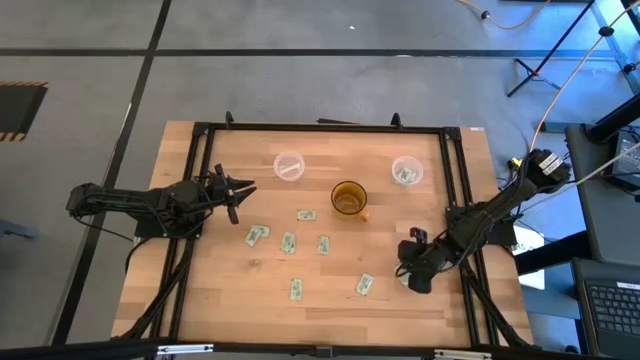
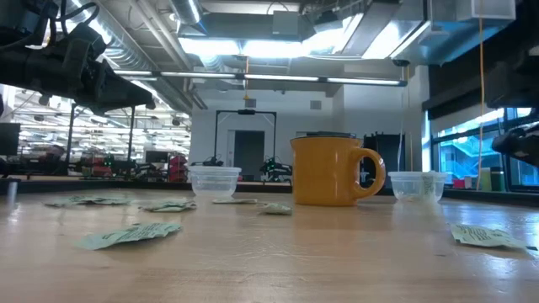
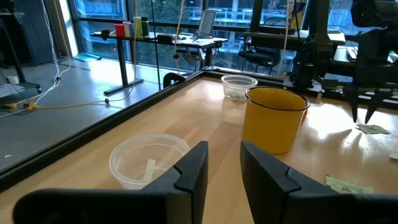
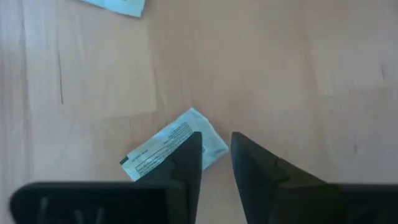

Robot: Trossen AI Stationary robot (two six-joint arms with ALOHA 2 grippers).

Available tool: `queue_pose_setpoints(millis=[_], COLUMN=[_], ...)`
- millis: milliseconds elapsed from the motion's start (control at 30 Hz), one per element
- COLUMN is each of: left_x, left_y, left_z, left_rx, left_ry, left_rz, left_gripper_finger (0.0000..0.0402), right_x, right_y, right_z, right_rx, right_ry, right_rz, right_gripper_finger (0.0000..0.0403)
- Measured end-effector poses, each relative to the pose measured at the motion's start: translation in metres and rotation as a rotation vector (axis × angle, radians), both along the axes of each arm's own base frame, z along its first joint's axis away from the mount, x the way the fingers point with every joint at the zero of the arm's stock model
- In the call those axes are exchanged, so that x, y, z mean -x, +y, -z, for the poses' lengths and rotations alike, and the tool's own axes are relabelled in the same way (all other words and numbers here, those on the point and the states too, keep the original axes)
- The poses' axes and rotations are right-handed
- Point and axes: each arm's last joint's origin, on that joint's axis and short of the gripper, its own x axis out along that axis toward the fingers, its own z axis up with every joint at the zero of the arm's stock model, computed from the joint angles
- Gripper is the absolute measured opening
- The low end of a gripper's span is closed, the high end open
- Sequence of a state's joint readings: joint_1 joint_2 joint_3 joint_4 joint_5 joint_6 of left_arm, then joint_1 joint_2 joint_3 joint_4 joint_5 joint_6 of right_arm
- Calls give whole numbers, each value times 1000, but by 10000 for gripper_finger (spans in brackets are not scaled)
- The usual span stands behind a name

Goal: Pick and place Stevia / Truvia into bins
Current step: Put the white stevia packet into the right transparent container

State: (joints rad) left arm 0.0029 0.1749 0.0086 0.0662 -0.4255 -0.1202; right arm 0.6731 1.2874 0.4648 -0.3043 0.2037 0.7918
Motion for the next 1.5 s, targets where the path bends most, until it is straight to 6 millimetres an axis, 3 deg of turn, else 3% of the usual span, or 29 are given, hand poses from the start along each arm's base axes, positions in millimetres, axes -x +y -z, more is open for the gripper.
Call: queue_pose_setpoints(millis=[300,533,767,1000,1167,1333,1500], left_x=[0,0,0,0,0,0,-1], left_y=[0,0,0,0,0,0,0], left_z=[0,0,0,0,0,0,1], left_rx=[0,-1,-1,-1,-1,-2,-2], left_ry=[0,1,1,1,3,5,12], left_rz=[1,0,1,1,1,1,1], left_gripper_finger=[88,88,88,88,88,88,88], right_x=[-6,-7,-14,-32,-42,-38,-27], right_y=[4,4,9,8,-3,-34,-74], right_z=[20,20,7,-40,-90,-138,-164], right_rx=[93,103,116,145,262,450,459], right_ry=[50,46,30,-35,-99,-90,17], right_rz=[-3,1,-5,63,157,424,594], right_gripper_finger=[57,7,3,1,1,0,0])
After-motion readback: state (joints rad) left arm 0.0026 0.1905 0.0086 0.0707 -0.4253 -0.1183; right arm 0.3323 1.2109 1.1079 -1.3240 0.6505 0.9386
